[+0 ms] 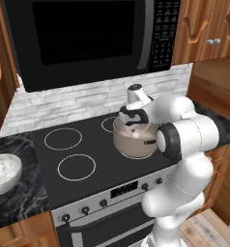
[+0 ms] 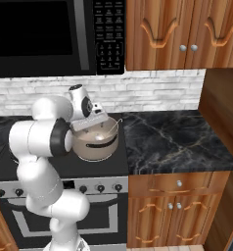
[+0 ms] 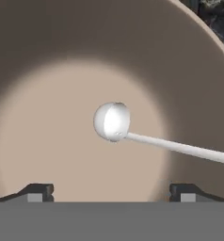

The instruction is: Open the cabinet and move the ladle to the pot. Then close the cabinet.

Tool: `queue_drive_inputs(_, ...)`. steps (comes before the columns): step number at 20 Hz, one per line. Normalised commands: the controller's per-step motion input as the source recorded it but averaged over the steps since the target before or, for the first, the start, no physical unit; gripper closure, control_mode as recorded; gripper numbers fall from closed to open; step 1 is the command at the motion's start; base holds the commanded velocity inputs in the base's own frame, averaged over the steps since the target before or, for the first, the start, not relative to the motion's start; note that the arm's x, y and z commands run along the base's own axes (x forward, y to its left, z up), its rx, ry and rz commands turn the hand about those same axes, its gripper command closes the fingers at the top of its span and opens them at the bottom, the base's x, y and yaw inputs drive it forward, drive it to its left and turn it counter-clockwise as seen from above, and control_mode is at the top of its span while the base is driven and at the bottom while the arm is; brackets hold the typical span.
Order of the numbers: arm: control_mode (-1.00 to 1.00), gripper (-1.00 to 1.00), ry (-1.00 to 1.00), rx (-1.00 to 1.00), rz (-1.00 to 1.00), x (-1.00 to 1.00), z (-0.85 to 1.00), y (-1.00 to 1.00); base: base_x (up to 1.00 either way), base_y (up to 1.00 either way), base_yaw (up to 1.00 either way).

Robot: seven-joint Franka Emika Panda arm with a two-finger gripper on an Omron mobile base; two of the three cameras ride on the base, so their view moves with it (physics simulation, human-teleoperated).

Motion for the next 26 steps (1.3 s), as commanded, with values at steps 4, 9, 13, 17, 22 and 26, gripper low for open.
queue_drive_inputs(4, -1.00, -1.00, -0.08, 0.00, 0.00, -0.55, 0.24, -0.07, 0.00, 0.00, 0.00)
queue_drive_inputs(9, -1.00, -1.00, -0.09, 0.00, 0.00, -0.56, 0.50, -0.01, 0.00, 0.00, 0.00)
queue_drive_inputs(13, -1.00, -1.00, -0.08, 0.00, 0.00, -0.55, 0.67, 0.00, 0.00, 0.00, 0.00)
queue_drive_inputs(17, -1.00, -1.00, -0.09, 0.00, 0.00, -0.65, 0.56, -0.06, 0.00, 0.00, 0.00)
queue_drive_inputs(22, -1.00, -1.00, -0.07, 0.00, 0.00, -0.67, 0.49, -0.01, 0.00, 0.00, 0.00)
queue_drive_inputs(26, -1.00, -1.00, -0.08, 0.00, 0.00, -0.77, 0.56, -0.08, 0.00, 0.00, 0.00)
